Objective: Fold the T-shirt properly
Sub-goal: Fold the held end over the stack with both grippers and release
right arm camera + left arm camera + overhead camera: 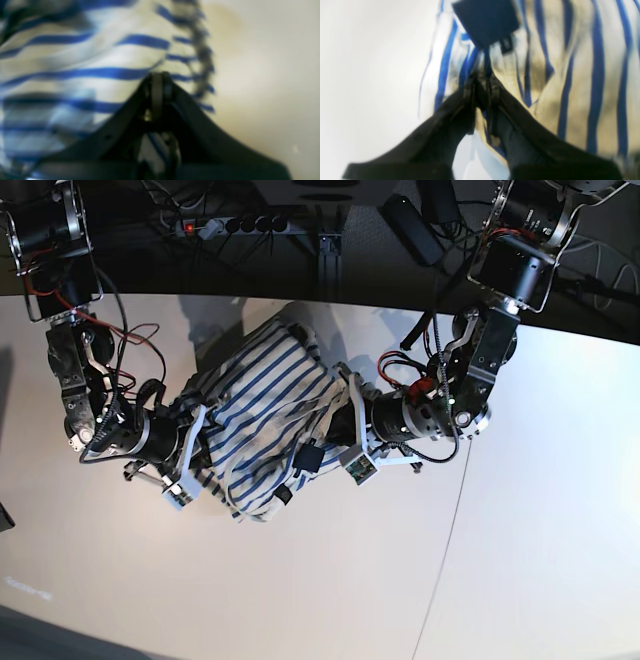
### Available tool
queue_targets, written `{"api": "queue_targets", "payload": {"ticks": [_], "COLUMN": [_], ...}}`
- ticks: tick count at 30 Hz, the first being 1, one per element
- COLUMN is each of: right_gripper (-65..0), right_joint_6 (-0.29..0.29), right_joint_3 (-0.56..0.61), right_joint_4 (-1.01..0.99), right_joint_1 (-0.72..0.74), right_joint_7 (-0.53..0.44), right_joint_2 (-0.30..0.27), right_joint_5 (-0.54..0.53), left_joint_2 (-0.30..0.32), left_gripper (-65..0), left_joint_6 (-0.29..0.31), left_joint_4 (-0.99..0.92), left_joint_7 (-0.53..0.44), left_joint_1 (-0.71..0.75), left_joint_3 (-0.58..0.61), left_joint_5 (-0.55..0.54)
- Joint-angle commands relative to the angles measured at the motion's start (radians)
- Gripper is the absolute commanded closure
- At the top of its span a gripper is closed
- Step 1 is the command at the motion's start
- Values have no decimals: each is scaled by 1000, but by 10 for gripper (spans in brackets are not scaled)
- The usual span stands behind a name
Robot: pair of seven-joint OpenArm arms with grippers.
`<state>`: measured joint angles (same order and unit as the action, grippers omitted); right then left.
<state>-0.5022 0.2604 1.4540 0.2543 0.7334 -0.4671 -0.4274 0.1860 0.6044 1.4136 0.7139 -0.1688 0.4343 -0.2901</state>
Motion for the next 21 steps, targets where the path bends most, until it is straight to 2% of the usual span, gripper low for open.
{"api": "queue_targets", "payload": {"ticks": [1,8,15,21], "right_gripper": [0,0,0,0], "right_joint_6": [5,4,1,1], "right_joint_3": [-21,-144,-248,-256], "right_joint_4": [45,226,269,270], "right_joint_1": [-10,-195,-265,-284], "right_joint_7": [-14,1,12,24], "right_joint_2": [-18,-2,88,133], "right_joint_5": [-10,-63,-86,-88], "left_joint_2": [-3,-5,-6,-5], "left_gripper": [-84,-84,-84,-84], "left_joint_6": [2,-2,-14,-37], "left_joint_4": [5,-10,-10,-10], "left_joint_7": [-8,-7,-7,1], "left_joint_1": [-33,-93,-138,-153], "left_joint_3": [-3,-3,-3,-3], "left_joint_5": [-1,13,14,19]}}
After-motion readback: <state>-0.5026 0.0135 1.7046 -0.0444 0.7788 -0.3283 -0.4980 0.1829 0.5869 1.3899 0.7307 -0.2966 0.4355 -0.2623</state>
